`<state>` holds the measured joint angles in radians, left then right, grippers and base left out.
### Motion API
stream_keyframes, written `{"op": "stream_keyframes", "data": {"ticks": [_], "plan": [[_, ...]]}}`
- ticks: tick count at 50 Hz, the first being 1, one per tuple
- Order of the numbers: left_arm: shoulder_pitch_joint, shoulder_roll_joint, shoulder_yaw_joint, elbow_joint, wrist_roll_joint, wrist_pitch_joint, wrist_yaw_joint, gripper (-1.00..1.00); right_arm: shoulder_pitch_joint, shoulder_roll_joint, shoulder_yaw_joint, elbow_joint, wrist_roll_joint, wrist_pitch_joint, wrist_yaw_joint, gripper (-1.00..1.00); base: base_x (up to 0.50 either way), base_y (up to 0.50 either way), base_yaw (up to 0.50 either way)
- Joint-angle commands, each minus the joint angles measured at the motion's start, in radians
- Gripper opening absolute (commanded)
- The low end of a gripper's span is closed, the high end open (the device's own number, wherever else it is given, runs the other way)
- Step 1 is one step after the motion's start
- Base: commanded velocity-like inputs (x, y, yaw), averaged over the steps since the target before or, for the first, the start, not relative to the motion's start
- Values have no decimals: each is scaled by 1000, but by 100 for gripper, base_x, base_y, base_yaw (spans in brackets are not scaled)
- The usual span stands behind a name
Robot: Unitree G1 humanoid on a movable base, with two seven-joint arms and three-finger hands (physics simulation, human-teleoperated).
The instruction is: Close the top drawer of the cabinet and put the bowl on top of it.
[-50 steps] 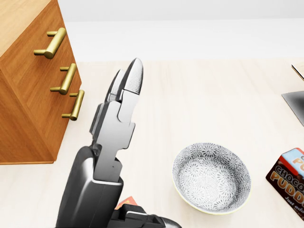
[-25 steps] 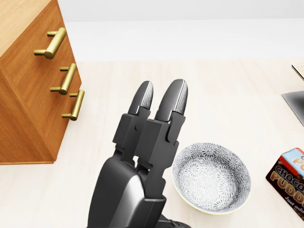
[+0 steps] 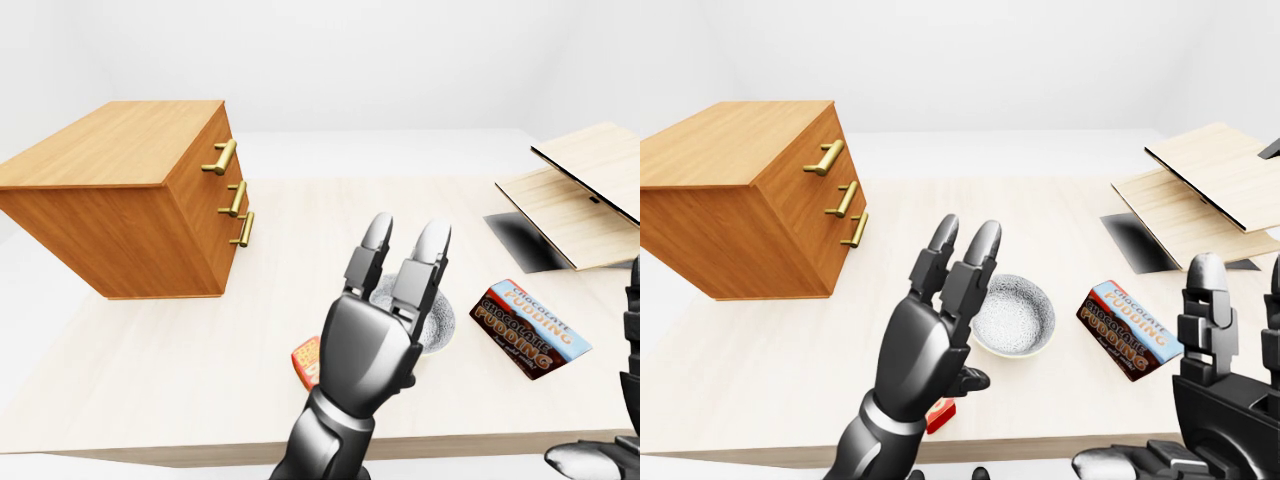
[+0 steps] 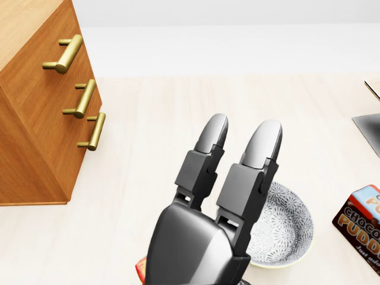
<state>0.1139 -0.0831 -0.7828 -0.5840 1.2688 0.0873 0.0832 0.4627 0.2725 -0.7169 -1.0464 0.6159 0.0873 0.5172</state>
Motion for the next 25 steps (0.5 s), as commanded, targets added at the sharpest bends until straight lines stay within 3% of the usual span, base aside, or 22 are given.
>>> {"op": "stream_keyframes", "data": {"ticks": [1,8,25], "plan": [[-21,-28,-15,63,88,0,-8,100,16,-20,-20,-1,47,0,-16,100,0,0,0],[-52,-62,17,119,136,0,-32,100,20,-25,-34,-1,70,0,-19,100,0,0,0],[-60,-78,40,227,177,0,-50,100,37,-8,-28,-1,70,0,7,100,0,0,0]]}}
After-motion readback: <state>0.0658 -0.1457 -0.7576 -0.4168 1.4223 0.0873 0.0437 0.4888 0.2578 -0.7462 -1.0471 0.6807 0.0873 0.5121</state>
